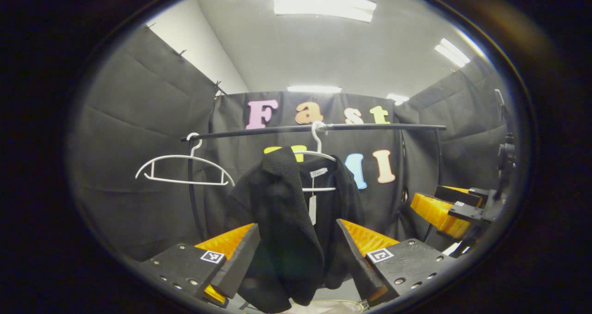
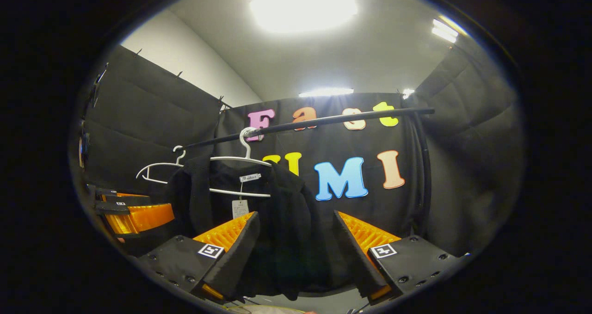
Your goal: Grasp the clothes on the hanger with both hands and then place them into the laundry hamper below.
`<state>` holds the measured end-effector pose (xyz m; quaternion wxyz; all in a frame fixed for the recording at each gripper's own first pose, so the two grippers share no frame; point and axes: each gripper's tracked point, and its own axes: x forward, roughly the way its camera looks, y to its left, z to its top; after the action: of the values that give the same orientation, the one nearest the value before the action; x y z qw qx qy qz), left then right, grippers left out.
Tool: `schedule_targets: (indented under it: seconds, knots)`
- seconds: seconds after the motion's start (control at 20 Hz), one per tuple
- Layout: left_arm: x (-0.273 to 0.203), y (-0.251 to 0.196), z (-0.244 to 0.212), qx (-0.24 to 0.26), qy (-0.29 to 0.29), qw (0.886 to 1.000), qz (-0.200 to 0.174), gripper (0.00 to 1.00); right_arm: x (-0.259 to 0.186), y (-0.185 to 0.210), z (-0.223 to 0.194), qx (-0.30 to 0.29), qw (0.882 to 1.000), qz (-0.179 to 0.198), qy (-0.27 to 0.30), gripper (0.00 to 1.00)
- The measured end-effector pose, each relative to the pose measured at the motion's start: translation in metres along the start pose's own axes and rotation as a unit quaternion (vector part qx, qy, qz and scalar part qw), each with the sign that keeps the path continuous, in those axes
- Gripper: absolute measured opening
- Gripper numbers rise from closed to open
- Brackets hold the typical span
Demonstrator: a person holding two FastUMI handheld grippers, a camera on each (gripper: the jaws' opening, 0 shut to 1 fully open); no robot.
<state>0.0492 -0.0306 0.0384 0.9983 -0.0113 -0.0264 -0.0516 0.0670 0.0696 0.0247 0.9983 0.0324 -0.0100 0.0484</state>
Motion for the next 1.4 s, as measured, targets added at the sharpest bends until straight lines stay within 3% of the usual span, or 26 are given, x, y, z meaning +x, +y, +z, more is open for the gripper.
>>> schedule_targets:
  seconds: [0.4,0.65,1.0,1.4]
  knots:
    - [0.048,-0.02,0.008,0.021,-0.008,0.999,0.048,0.95,0.079,-0.002,-0.024,0.046,0.997,0.053,0.029,0.93]
    - [0.078,-0.01,0.01,0.046,-0.007,0.995,0.088,0.95,0.118,0.001,-0.038,0.057,0.995,0.076,0.041,0.97]
    - [0.106,-0.001,0.001,0.051,0.002,0.991,0.125,0.95,0.164,0.008,-0.056,0.03,0.995,0.079,0.055,0.97]
    - [0.142,0.003,-0.012,0.065,0.015,0.987,0.145,0.95,0.197,0.022,-0.07,0.045,0.993,0.087,0.069,0.97]
